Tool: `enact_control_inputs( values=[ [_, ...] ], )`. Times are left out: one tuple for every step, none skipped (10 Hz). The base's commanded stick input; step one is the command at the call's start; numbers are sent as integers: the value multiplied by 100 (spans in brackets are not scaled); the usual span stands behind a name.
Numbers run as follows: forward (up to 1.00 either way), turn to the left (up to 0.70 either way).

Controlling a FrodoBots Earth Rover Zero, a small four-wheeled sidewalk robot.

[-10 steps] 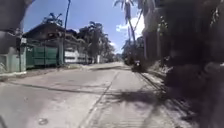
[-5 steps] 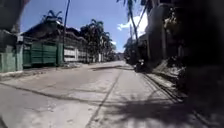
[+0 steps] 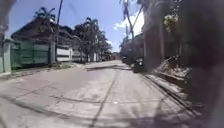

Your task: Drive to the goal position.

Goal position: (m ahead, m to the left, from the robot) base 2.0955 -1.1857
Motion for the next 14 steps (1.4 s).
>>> enact_control_inputs(
  values=[
    [85, 5],
    [85, 2],
    [85, 3],
    [85, 2],
    [85, 0],
    [85, 2],
    [85, -3],
    [85, -34],
    [85, -34],
    [85, -34],
    [85, -34],
    [85, -34],
    [85, -34],
    [85, -34]
  ],
)
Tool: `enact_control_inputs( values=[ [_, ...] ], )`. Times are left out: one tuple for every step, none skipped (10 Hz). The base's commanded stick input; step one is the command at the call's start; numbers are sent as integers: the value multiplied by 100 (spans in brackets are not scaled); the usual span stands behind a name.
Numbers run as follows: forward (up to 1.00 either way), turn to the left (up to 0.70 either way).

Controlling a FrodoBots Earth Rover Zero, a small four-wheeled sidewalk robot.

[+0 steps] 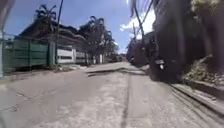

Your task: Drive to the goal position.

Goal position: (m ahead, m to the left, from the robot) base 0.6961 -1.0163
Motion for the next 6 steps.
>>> enact_control_inputs(
  values=[
    [85, -34],
    [85, -30],
    [85, -21],
    [85, -13],
    [85, -5],
    [85, 4]
  ],
)
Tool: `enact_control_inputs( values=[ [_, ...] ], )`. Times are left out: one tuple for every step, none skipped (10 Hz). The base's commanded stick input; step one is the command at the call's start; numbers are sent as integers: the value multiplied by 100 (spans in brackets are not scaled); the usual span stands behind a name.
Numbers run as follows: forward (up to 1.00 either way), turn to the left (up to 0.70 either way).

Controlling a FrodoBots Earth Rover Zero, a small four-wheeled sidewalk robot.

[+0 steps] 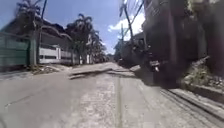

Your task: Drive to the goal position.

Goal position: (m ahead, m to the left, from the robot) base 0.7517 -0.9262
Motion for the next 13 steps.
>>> enact_control_inputs(
  values=[
    [85, 12],
    [85, 17],
    [85, 8],
    [85, -4],
    [85, -31],
    [85, -20],
    [85, -10],
    [85, 1],
    [85, 12],
    [85, 3],
    [85, 0],
    [85, 0],
    [85, 0]
  ],
)
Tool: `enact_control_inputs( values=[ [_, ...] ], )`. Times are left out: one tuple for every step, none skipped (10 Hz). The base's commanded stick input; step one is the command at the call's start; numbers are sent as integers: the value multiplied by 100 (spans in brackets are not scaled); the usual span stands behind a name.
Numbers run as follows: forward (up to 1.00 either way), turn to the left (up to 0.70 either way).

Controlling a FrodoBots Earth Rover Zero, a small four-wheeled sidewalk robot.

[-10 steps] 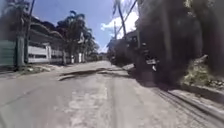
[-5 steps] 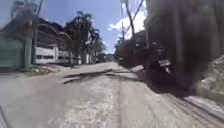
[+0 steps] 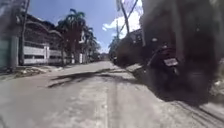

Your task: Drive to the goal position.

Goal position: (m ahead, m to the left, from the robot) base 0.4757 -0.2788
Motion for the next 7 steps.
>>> enact_control_inputs(
  values=[
    [85, 0],
    [20, 0],
    [0, 0],
    [0, 0],
    [0, 0],
    [0, 0],
    [0, 0]
  ],
)
